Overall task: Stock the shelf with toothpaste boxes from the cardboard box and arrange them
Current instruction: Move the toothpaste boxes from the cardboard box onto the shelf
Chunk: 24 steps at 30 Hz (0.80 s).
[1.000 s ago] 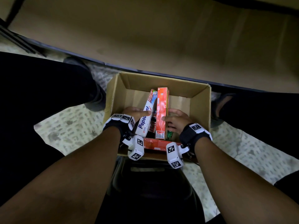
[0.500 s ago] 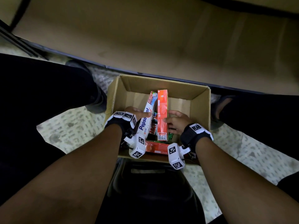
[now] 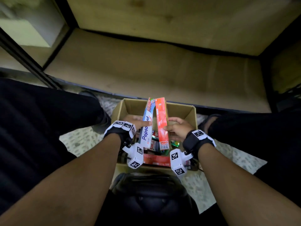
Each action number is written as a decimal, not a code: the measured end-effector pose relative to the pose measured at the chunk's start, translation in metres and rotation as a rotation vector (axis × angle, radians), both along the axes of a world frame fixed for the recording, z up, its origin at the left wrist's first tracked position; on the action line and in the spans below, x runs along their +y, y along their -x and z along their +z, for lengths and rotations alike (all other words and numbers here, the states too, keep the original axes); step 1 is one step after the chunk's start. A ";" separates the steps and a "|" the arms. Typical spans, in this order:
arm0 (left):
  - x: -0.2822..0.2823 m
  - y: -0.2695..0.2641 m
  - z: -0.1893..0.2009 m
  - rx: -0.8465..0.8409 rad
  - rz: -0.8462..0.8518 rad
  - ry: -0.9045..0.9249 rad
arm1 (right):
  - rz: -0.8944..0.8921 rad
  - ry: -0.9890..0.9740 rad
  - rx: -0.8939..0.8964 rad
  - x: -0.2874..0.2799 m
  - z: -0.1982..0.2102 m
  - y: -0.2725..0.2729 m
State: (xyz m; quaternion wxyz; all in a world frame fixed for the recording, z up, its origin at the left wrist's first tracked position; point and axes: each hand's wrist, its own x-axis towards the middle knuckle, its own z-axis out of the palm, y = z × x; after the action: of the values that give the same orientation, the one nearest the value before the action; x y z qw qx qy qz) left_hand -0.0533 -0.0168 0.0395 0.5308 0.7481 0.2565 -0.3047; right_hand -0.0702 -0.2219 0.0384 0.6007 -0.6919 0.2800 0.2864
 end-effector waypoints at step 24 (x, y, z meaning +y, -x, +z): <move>-0.015 0.000 0.266 -0.708 -0.127 -0.008 | -0.028 0.010 -0.607 -0.005 0.289 0.037</move>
State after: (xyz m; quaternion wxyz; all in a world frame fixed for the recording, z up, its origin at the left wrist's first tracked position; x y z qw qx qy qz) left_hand -0.0533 -0.0315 0.3050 0.5641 0.8236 0.0110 -0.0580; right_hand -0.1075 -0.2266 0.3274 0.6572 -0.7450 0.0987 0.0570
